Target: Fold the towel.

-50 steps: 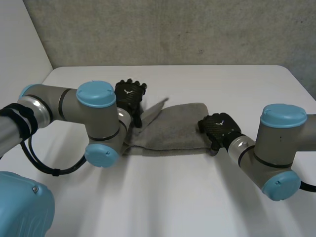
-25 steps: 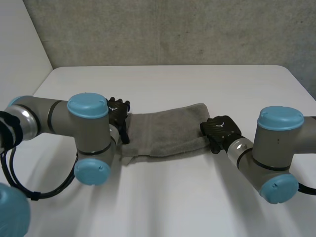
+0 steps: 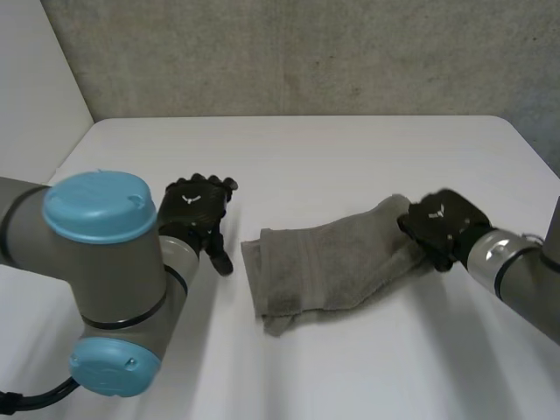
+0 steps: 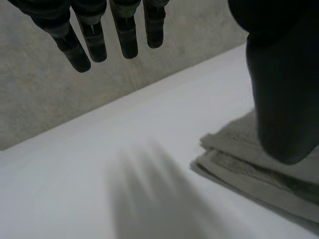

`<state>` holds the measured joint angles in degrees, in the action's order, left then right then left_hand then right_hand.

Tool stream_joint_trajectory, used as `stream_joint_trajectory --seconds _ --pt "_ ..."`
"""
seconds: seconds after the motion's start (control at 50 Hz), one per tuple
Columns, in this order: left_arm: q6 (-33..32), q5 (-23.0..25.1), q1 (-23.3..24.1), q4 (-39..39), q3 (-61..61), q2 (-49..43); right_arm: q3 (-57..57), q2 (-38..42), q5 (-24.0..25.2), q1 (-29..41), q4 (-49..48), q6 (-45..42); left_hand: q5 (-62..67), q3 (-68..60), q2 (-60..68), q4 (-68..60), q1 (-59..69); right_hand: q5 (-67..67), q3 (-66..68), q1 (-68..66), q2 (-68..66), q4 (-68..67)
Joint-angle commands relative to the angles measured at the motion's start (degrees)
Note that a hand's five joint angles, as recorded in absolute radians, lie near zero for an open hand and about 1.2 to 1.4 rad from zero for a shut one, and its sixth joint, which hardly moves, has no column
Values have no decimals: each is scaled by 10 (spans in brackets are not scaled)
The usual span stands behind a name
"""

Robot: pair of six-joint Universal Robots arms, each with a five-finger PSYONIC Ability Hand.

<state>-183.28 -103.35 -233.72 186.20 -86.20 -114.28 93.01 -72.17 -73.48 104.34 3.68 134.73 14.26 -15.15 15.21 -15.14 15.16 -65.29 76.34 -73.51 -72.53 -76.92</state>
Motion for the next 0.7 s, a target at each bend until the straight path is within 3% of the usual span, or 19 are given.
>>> stream_joint_trajectory --seconds 0.02,0.06,0.12,0.16,0.26,0.28,0.3,0.34,0.36,0.4,0.42,0.46,0.58,0.7 --pt "1 0 -23 1 10 12 -103 12 0 113 26 -2 -125 34 -35 34 -34 -47 37 -65 -75 -31" --pt "1 -1 -42 5 18 15 -144 54 6 184 26 -7 -125 34 -35 34 -34 -47 37 -65 -75 -31" --pt "2 -1 -48 8 22 16 -165 82 6 221 27 -10 -124 33 -33 32 -33 -47 37 -65 -75 -31" --pt "4 -2 -55 14 26 17 -193 130 8 283 33 -28 -124 33 -33 32 -33 -47 37 -65 -75 -31" --pt "6 -2 -63 20 27 17 -211 167 5 325 27 -36 -124 33 -33 32 -33 -31 21 -49 -59 -15" --pt "6 -2 -63 20 26 17 -211 169 5 325 26 -30 -125 34 -35 34 -34 127 -138 110 100 144" --pt "6 -2 -63 20 26 17 -211 169 5 325 26 -30 -125 34 -35 34 -34 129 -139 111 101 145" --pt "5 -1 -59 20 26 17 -203 169 1 325 19 7 -125 34 -35 34 -34 501 -511 483 473 517" --pt "5 -1 -59 20 26 17 -203 169 1 325 19 7 -125 34 -35 34 -34 502 -513 485 475 519" --pt "5 0 -54 20 26 17 -194 149 2 315 19 91 -125 34 -35 34 -34 653 -663 635 625 669" --pt "5 0 -54 20 26 17 -194 149 2 315 19 92 -125 34 -35 34 -34 653 -663 635 625 669" --pt "4 0 -45 21 29 17 -177 99 5 277 11 199 -125 34 -35 34 -34 653 -663 635 625 669" --pt "4 15 -2 23 43 7 -135 24 3 207 -6 349 -129 38 -38 37 -38 653 -663 635 625 669" --pt "15 54 17 28 42 -18 -101 17 6 159 -6 366 -129 38 -38 37 -38 653 -663 635 625 669"
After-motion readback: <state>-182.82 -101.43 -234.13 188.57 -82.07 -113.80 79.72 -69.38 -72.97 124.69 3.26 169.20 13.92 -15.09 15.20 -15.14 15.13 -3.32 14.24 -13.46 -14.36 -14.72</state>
